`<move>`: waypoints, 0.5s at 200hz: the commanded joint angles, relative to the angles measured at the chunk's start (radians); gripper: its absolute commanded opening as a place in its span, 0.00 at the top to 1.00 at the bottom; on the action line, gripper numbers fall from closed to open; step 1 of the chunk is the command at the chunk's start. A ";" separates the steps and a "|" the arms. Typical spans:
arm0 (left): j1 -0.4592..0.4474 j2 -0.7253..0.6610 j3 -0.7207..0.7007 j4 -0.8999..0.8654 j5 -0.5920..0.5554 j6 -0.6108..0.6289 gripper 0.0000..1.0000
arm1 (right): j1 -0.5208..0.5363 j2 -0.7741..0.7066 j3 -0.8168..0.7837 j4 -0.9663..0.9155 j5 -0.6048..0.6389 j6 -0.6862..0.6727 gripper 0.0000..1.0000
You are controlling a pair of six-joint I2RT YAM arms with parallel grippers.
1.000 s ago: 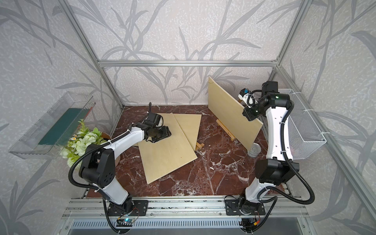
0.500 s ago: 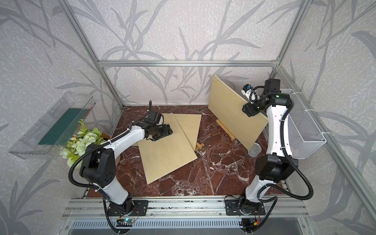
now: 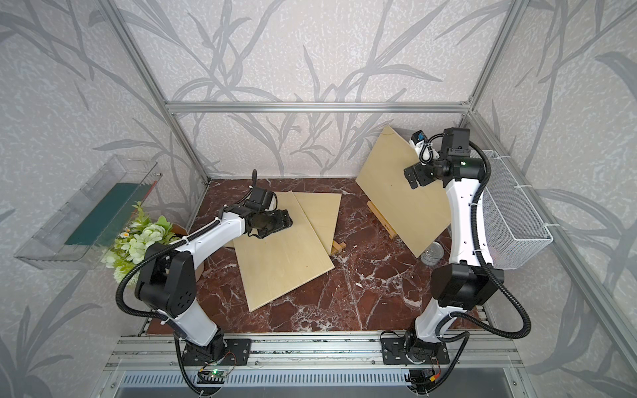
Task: Assemble the easel
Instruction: Place the drawing board on the easel.
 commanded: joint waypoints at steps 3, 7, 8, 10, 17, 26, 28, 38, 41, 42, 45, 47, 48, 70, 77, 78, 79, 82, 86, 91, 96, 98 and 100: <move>0.011 -0.045 -0.033 0.007 -0.053 -0.037 0.16 | 0.047 -0.115 -0.063 0.158 0.041 0.076 0.01; 0.014 -0.048 -0.042 0.008 -0.058 -0.043 0.16 | 0.056 -0.130 -0.080 0.181 0.046 0.099 0.01; 0.015 -0.050 -0.044 0.010 -0.059 -0.045 0.16 | 0.058 -0.135 -0.083 0.186 0.046 0.106 0.01; 0.017 -0.052 -0.047 0.011 -0.061 -0.047 0.16 | 0.063 -0.142 -0.093 0.196 0.046 0.118 0.01; 0.022 -0.062 -0.062 0.018 -0.069 -0.054 0.16 | 0.081 -0.172 -0.129 0.230 0.045 0.166 0.01; 0.030 -0.072 -0.076 0.019 -0.077 -0.062 0.16 | 0.115 -0.212 -0.190 0.285 0.051 0.232 0.01; 0.031 -0.075 -0.078 0.018 -0.080 -0.064 0.16 | 0.122 -0.221 -0.206 0.297 0.053 0.250 0.01; 0.042 -0.086 -0.093 0.011 -0.088 -0.071 0.16 | 0.171 -0.270 -0.305 0.358 0.050 0.314 0.01; 0.045 -0.090 -0.097 0.008 -0.088 -0.072 0.16 | 0.188 -0.285 -0.334 0.371 0.052 0.330 0.01; 0.046 -0.091 -0.099 0.008 -0.087 -0.072 0.16 | 0.195 -0.290 -0.346 0.379 0.053 0.335 0.01; 0.047 -0.097 -0.104 0.007 -0.088 -0.072 0.16 | 0.211 -0.305 -0.377 0.396 0.055 0.355 0.01; 0.050 -0.099 -0.107 0.006 -0.087 -0.072 0.16 | 0.225 -0.313 -0.397 0.409 0.058 0.369 0.01; 0.050 -0.102 -0.109 0.006 -0.087 -0.072 0.16 | 0.231 -0.317 -0.407 0.414 0.059 0.375 0.01; 0.070 -0.146 -0.146 -0.024 -0.115 -0.085 0.16 | 0.366 -0.379 -0.612 0.499 0.062 0.525 0.01; 0.078 -0.164 -0.155 -0.054 -0.135 -0.102 0.16 | 0.410 -0.383 -0.661 0.510 0.070 0.562 0.01; 0.079 -0.166 -0.155 -0.058 -0.137 -0.102 0.16 | 0.414 -0.384 -0.668 0.512 0.069 0.567 0.01; 0.081 -0.168 -0.157 -0.062 -0.138 -0.103 0.16 | 0.419 -0.384 -0.674 0.514 0.068 0.572 0.01; 0.085 -0.176 -0.162 -0.072 -0.142 -0.104 0.16 | 0.436 -0.383 -0.694 0.520 0.060 0.585 0.01; 0.091 -0.186 -0.168 -0.084 -0.145 -0.103 0.16 | 0.456 -0.381 -0.714 0.526 0.045 0.602 0.01; 0.100 -0.202 -0.178 -0.100 -0.148 -0.099 0.16 | 0.484 -0.376 -0.745 0.532 0.034 0.625 0.00; 0.110 -0.215 -0.186 -0.118 -0.154 -0.097 0.16 | 0.514 -0.370 -0.770 0.540 0.031 0.651 0.00; 0.112 -0.221 -0.190 -0.124 -0.157 -0.097 0.16 | 0.525 -0.367 -0.780 0.545 0.032 0.661 0.00; 0.115 -0.228 -0.193 -0.132 -0.159 -0.097 0.16 | 0.537 -0.365 -0.788 0.547 0.032 0.668 0.00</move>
